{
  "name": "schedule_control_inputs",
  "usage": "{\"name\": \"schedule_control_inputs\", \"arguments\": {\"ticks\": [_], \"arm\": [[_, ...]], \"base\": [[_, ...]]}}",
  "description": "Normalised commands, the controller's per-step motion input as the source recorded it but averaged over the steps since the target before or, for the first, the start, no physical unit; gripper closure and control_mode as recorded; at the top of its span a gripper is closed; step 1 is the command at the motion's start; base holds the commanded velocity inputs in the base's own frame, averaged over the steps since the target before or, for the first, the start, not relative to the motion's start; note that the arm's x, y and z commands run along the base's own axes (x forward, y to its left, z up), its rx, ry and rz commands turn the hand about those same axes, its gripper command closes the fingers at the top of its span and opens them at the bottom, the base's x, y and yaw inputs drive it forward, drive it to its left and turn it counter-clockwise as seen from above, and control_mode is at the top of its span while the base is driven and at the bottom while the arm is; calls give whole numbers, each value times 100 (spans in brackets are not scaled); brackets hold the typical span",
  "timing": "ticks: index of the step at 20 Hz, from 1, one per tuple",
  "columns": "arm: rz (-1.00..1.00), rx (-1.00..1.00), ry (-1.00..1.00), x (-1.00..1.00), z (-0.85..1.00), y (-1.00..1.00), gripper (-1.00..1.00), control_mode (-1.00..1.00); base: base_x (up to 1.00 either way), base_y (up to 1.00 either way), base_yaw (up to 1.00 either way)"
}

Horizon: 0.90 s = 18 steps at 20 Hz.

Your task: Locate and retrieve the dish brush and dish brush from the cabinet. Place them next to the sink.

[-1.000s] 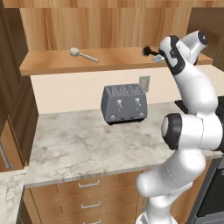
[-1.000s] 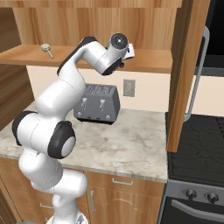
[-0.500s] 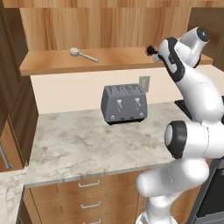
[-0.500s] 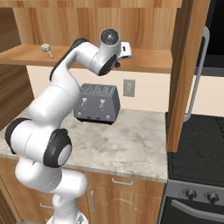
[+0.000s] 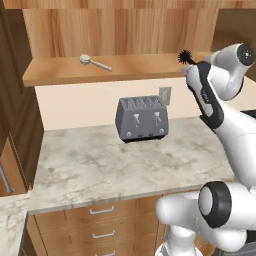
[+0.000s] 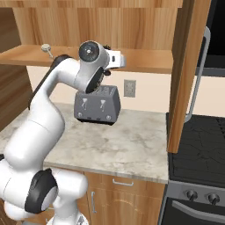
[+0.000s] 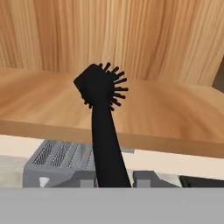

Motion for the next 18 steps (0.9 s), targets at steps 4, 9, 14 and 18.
{"name": "schedule_control_inputs", "arguments": {"ticks": [4, 9, 14, 18], "arm": [[-12, 1, -5, -100, 0, 4, 100, -100], [-15, 0, -5, -100, 0, 17, 100, -100], [-18, 2, -7, -100, 5, 25, 100, -100], [-16, 4, -9, -100, 1, 28, 100, -100]], "base": [[0, 0, 0], [0, 0, 0], [0, 0, 0], [0, 0, 0]]}}
